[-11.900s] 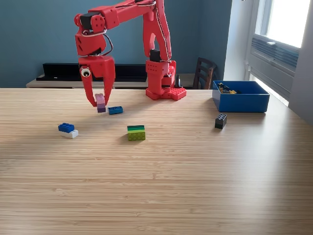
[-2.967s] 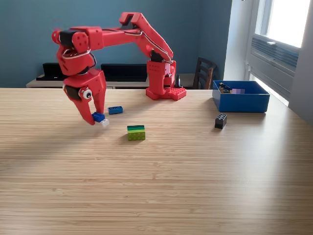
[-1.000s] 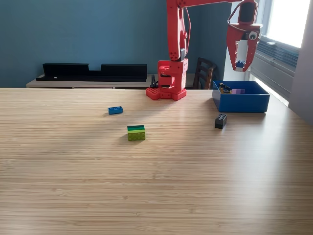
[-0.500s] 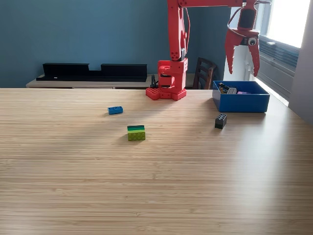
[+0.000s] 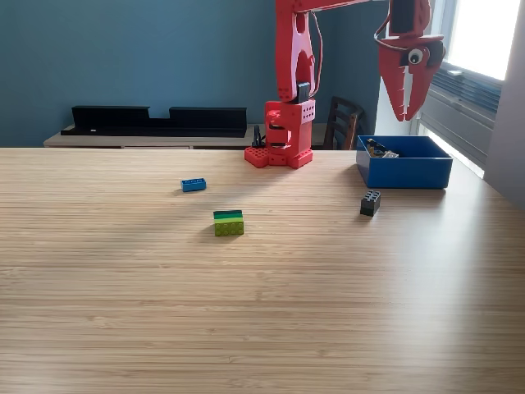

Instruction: Grasp a lego block and put it in the bin.

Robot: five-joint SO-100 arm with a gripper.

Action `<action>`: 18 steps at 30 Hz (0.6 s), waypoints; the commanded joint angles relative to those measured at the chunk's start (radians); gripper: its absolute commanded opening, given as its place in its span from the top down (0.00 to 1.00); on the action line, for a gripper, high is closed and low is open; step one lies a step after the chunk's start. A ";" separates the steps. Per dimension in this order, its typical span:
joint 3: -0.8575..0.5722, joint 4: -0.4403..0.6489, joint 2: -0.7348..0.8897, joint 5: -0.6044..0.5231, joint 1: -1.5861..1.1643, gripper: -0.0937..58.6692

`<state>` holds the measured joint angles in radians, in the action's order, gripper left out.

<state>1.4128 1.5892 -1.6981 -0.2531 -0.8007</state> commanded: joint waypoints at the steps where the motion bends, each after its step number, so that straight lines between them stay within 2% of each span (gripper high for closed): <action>1: -0.071 -0.041 -0.078 -0.021 0.259 1.00; 7: -0.084 -0.067 -0.078 -0.005 0.439 1.00; 18: -0.078 -0.067 -0.078 0.000 0.500 1.00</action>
<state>1.3790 1.5355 -1.6981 -0.2531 -0.3160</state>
